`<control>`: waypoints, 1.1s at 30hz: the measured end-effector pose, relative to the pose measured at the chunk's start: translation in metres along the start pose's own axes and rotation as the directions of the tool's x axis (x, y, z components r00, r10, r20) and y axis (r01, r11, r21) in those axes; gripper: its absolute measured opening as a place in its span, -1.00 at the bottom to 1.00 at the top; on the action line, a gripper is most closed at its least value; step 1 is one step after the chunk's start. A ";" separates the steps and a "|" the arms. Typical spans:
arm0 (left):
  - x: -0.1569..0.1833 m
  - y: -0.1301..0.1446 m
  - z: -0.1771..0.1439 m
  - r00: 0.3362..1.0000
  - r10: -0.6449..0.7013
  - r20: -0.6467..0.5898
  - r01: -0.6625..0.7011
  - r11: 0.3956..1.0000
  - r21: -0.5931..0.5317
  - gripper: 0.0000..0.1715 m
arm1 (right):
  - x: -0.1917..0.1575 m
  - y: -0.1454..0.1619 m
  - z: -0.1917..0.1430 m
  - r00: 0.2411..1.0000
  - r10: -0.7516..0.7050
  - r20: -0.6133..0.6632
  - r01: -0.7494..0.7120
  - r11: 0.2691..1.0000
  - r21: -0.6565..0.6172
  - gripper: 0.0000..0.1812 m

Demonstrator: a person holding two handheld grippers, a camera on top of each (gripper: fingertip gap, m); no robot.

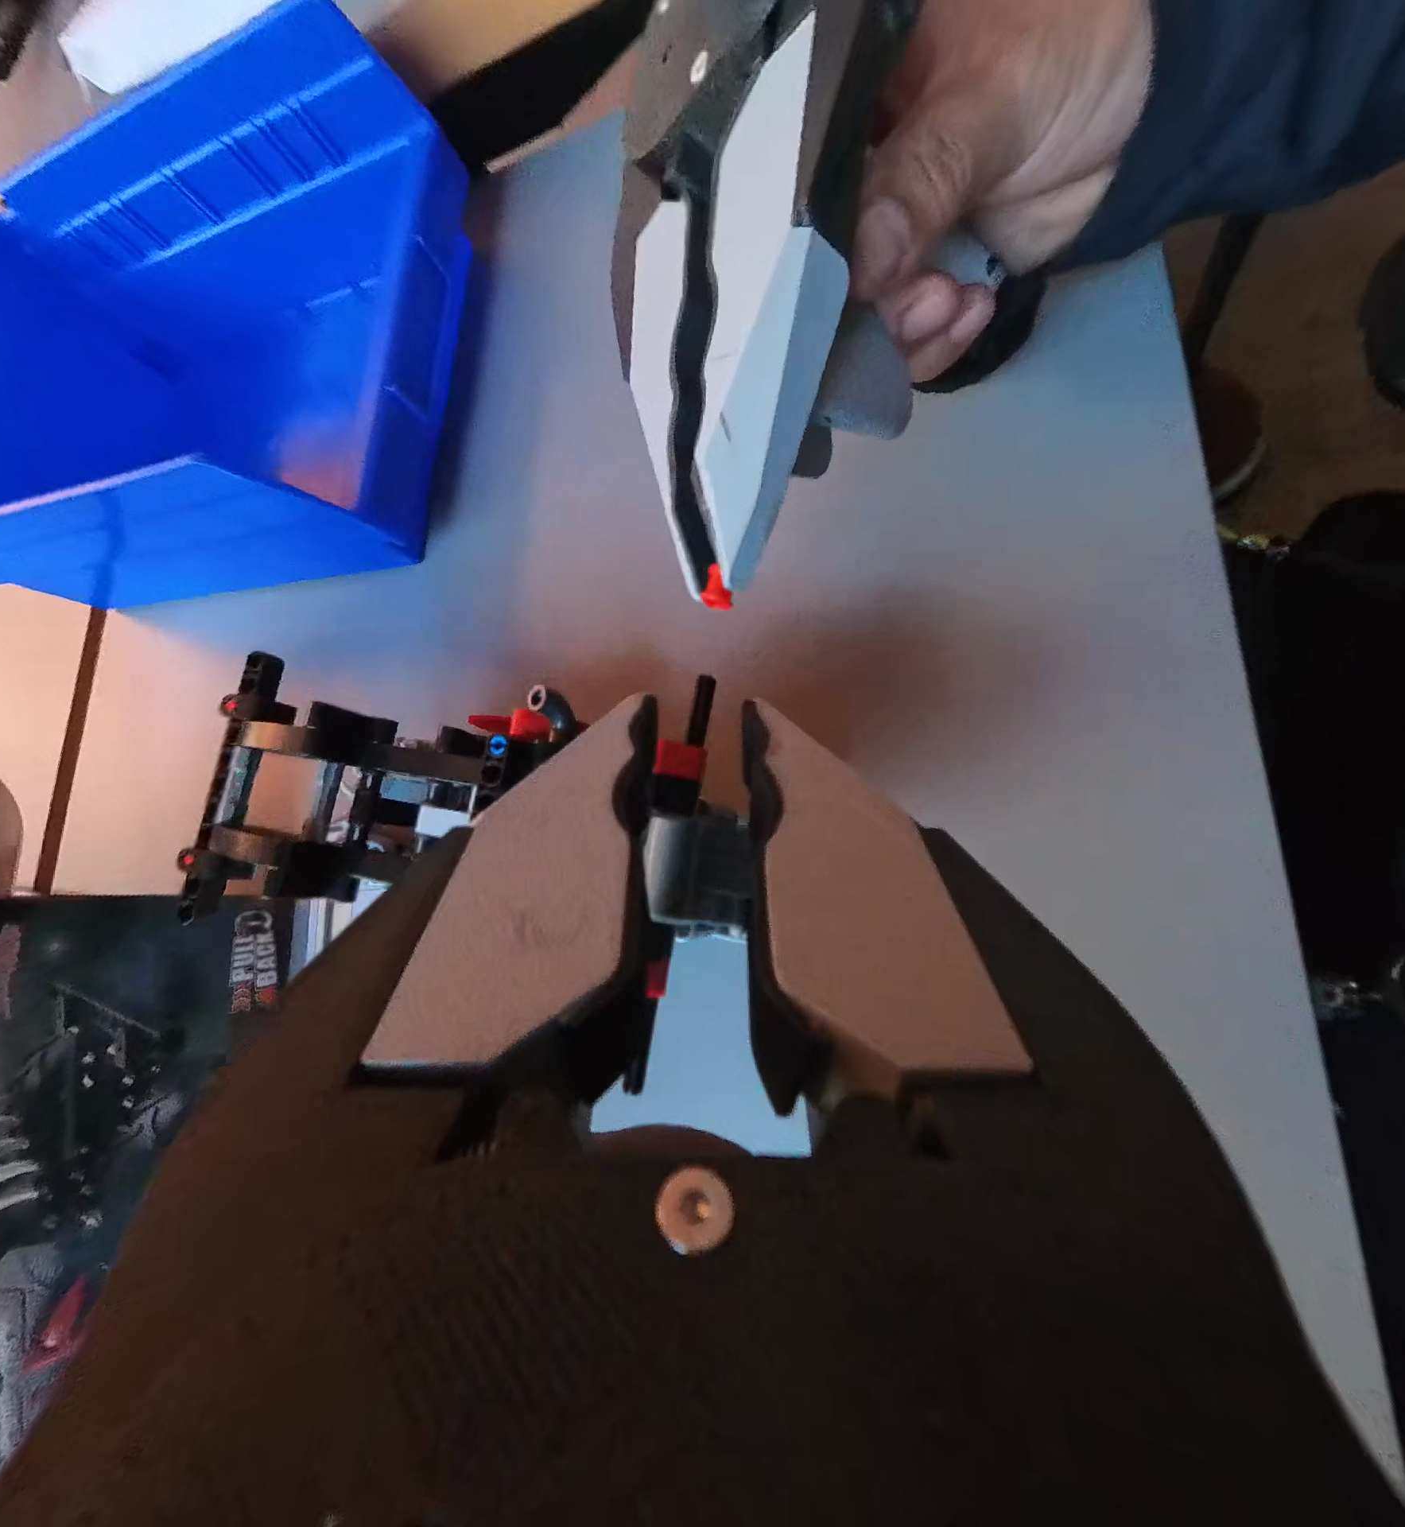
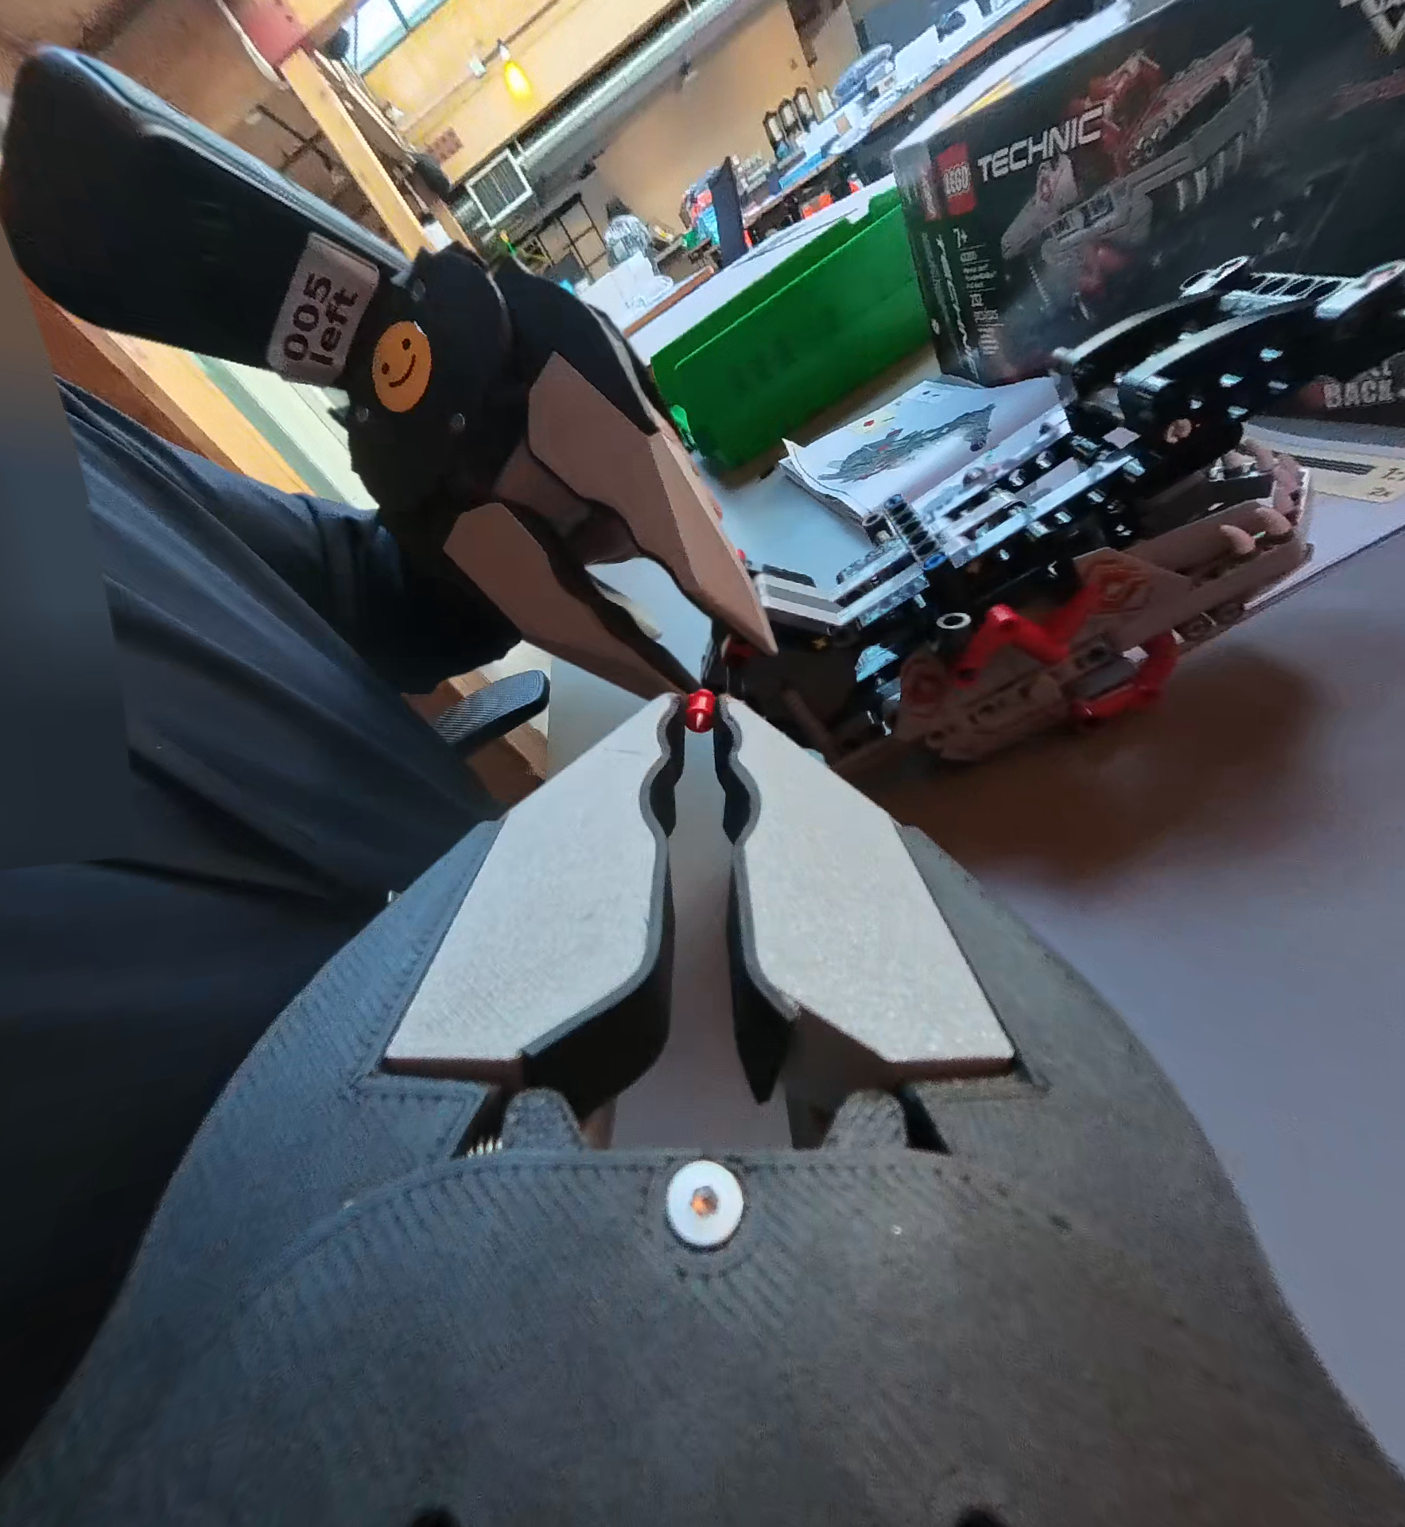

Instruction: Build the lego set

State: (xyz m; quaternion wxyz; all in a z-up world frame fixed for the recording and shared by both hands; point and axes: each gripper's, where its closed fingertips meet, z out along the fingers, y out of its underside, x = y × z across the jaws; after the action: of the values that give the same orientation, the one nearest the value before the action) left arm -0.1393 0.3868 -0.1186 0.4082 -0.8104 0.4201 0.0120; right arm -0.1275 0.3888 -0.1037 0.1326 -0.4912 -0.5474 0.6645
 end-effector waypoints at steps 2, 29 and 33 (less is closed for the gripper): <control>-0.002 0.000 0.004 1.000 -0.001 -0.008 0.001 1.000 -0.010 -0.87 | 0.004 0.004 0.004 1.000 0.020 0.010 -0.020 1.000 -0.002 -0.97; -0.003 0.002 -0.005 0.987 -0.161 -0.007 0.158 0.958 0.238 -0.99 | 0.004 -0.002 0.014 0.993 -0.033 0.114 0.034 0.999 -0.012 -0.98; -0.002 0.001 -0.006 0.967 -0.232 -0.105 0.252 0.936 0.248 -0.99 | 0.001 -0.004 0.016 0.970 -0.215 0.114 0.221 0.974 -0.042 -0.98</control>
State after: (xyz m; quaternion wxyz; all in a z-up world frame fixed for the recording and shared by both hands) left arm -0.1429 0.3835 -0.1141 0.4932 -0.7955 0.3299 -0.1233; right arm -0.1427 0.3815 -0.1019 0.1614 -0.3949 -0.6222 0.6565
